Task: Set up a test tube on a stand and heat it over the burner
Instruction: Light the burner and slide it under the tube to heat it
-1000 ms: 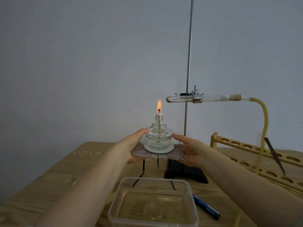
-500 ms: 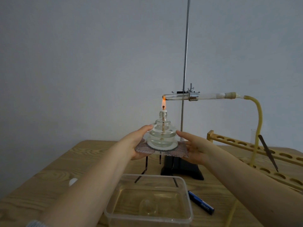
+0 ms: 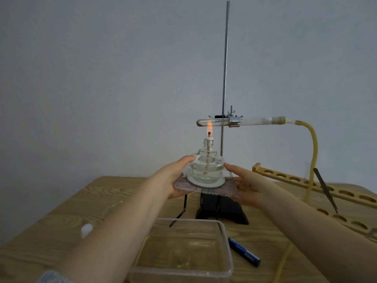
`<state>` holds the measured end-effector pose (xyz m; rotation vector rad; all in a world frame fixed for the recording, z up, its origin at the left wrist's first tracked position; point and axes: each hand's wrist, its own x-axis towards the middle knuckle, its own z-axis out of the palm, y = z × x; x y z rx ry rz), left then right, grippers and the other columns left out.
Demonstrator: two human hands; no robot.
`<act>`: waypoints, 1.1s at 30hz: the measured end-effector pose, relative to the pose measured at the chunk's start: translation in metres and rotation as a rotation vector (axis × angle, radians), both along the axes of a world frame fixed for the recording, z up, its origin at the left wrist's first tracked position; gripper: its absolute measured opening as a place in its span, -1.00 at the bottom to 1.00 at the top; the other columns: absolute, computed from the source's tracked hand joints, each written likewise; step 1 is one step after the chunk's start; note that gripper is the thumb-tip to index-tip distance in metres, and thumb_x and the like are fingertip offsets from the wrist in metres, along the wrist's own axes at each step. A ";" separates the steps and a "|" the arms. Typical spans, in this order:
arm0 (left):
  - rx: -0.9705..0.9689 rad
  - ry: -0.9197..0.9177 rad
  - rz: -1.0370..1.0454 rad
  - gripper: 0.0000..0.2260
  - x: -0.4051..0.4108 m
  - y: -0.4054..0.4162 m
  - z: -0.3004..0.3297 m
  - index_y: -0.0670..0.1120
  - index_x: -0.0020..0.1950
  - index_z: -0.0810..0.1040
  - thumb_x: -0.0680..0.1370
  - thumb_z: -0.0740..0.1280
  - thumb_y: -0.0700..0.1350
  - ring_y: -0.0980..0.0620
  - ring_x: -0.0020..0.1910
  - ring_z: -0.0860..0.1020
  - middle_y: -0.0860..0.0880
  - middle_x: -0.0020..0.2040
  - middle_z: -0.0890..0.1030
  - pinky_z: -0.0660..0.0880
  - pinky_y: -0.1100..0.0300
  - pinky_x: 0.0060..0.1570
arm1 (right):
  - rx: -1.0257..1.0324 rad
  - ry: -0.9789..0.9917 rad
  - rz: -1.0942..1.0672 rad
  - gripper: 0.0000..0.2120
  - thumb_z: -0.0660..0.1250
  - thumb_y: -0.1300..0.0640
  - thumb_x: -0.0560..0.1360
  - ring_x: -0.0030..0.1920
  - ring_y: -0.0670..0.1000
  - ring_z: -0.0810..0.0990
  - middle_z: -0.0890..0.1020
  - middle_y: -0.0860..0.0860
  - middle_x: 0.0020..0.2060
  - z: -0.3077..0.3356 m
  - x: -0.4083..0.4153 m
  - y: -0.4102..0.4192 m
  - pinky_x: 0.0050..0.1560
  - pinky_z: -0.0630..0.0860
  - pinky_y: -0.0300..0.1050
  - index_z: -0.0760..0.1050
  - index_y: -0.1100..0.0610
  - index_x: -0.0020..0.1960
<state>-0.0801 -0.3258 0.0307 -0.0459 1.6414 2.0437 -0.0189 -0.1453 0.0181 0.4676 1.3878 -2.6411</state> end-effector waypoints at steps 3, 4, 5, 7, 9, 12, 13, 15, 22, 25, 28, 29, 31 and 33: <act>0.010 0.003 0.004 -0.59 0.004 0.003 0.003 -0.26 0.13 0.51 0.45 0.43 0.01 -0.14 -0.33 0.65 -0.24 -0.12 0.62 0.61 0.05 -0.40 | 0.004 0.003 0.004 -0.66 0.43 0.21 0.43 -0.03 0.25 0.65 0.62 0.33 0.00 0.001 0.002 0.002 -0.37 0.65 0.11 0.45 0.40 0.09; 0.011 0.001 0.004 -0.59 0.004 0.003 0.003 -0.26 0.13 0.51 0.45 0.43 0.01 -0.14 -0.36 0.65 -0.24 -0.12 0.62 0.61 0.05 -0.41 | 0.006 0.002 0.004 -0.66 0.43 0.21 0.43 -0.02 0.25 0.64 0.62 0.33 0.00 0.002 0.002 0.002 -0.35 0.64 0.13 0.45 0.39 0.08; 0.011 -0.002 0.003 -0.58 0.004 0.004 0.003 -0.26 0.15 0.50 0.45 0.43 0.01 -0.14 -0.37 0.65 -0.24 -0.10 0.62 0.61 0.06 -0.42 | 0.010 0.000 0.001 -0.67 0.43 0.21 0.43 -0.02 0.25 0.64 0.62 0.33 0.00 0.002 0.002 0.003 -0.33 0.64 0.13 0.45 0.39 0.07; 0.009 -0.006 0.002 -0.54 0.003 0.004 0.003 -0.26 0.19 0.50 0.44 0.44 0.01 -0.15 -0.33 0.65 -0.25 -0.04 0.62 0.59 0.07 -0.42 | 0.013 0.001 0.000 -0.64 0.43 0.20 0.43 0.00 0.25 0.64 0.63 0.33 0.01 0.001 0.002 0.003 -0.31 0.64 0.14 0.44 0.39 0.10; 0.005 0.000 0.004 -0.54 0.002 0.003 0.002 -0.26 0.19 0.50 0.43 0.44 0.02 -0.16 -0.27 0.65 -0.25 -0.02 0.62 0.60 0.06 -0.39 | 0.011 0.000 0.000 -0.59 0.44 0.20 0.42 0.01 0.25 0.65 0.62 0.32 0.05 0.000 0.001 0.003 -0.34 0.65 0.11 0.44 0.39 0.17; -0.005 0.006 0.002 -0.50 0.003 0.000 0.002 -0.26 0.20 0.50 0.41 0.45 0.03 -0.17 -0.16 0.65 -0.25 0.04 0.61 0.63 0.03 -0.29 | 0.005 -0.001 0.000 -0.57 0.44 0.20 0.43 -0.02 0.25 0.65 0.62 0.32 0.07 0.000 0.000 0.001 -0.41 0.64 0.06 0.43 0.38 0.21; -0.010 0.004 0.005 -0.49 0.002 -0.001 0.002 -0.26 0.21 0.50 0.40 0.46 0.04 -0.17 -0.13 0.65 -0.25 0.07 0.61 0.63 0.01 -0.25 | 0.004 -0.002 0.002 -0.56 0.44 0.21 0.43 -0.02 0.25 0.65 0.62 0.32 0.06 0.000 -0.001 0.000 -0.41 0.63 0.05 0.42 0.38 0.22; -0.008 0.001 0.011 -0.46 0.002 -0.004 0.002 -0.26 0.22 0.49 0.39 0.48 0.04 -0.19 -0.08 0.65 -0.26 0.10 0.60 0.63 0.00 -0.21 | 0.008 0.001 0.010 -0.53 0.44 0.21 0.42 -0.04 0.26 0.66 0.62 0.33 0.05 -0.001 -0.002 -0.002 -0.41 0.63 0.04 0.42 0.39 0.23; -0.015 0.000 0.018 -0.61 0.006 -0.013 0.005 -0.28 0.04 0.50 0.46 0.42 0.03 -0.14 -0.26 0.62 -0.24 -0.15 0.60 0.62 0.03 -0.39 | 0.019 0.004 0.002 -0.49 0.46 0.22 0.41 -0.08 0.26 0.67 0.62 0.33 0.04 -0.002 -0.009 -0.011 -0.39 0.64 0.08 0.39 0.37 0.28; -0.020 0.001 0.025 -0.59 0.008 -0.018 0.006 -0.29 0.05 0.50 0.46 0.42 0.04 -0.14 -0.28 0.63 -0.24 -0.18 0.61 0.61 0.00 -0.35 | 0.031 0.002 0.001 -0.49 0.45 0.22 0.41 -0.10 0.26 0.67 0.62 0.33 0.01 -0.002 -0.011 -0.015 -0.42 0.63 0.06 0.39 0.37 0.28; -0.018 0.000 0.034 -0.62 0.009 -0.023 0.007 -0.31 -0.04 0.49 0.47 0.41 0.03 -0.13 -0.34 0.63 -0.24 -0.29 0.63 0.60 0.02 -0.38 | 0.044 -0.002 0.006 -0.49 0.45 0.22 0.42 -0.11 0.26 0.66 0.61 0.33 -0.01 0.000 -0.013 -0.020 -0.43 0.63 0.07 0.39 0.36 0.29; -0.016 -0.001 0.034 -0.62 0.010 -0.024 0.007 -0.31 -0.06 0.48 0.47 0.40 0.03 -0.13 -0.39 0.63 -0.23 -0.35 0.64 0.60 0.02 -0.40 | 0.048 -0.005 0.008 -0.49 0.45 0.22 0.41 -0.11 0.26 0.66 0.61 0.33 -0.01 0.000 -0.014 -0.022 -0.44 0.63 0.06 0.39 0.36 0.29; -0.013 0.002 0.042 -0.63 0.011 -0.027 0.008 -0.31 -0.09 0.47 0.47 0.40 0.02 -0.12 -0.46 0.63 -0.23 -0.43 0.63 0.59 0.04 -0.44 | 0.052 -0.006 0.008 -0.49 0.45 0.22 0.42 -0.13 0.26 0.66 0.60 0.33 -0.01 0.000 -0.017 -0.025 -0.47 0.61 0.03 0.38 0.35 0.29; -0.011 0.005 0.058 -0.64 0.011 -0.030 0.008 -0.31 -0.10 0.47 0.48 0.39 0.02 -0.12 -0.44 0.62 -0.22 -0.46 0.62 0.59 0.05 -0.45 | 0.057 -0.004 0.010 -0.50 0.45 0.22 0.42 -0.11 0.26 0.66 0.60 0.33 -0.01 0.000 -0.019 -0.027 -0.47 0.61 0.04 0.39 0.34 0.29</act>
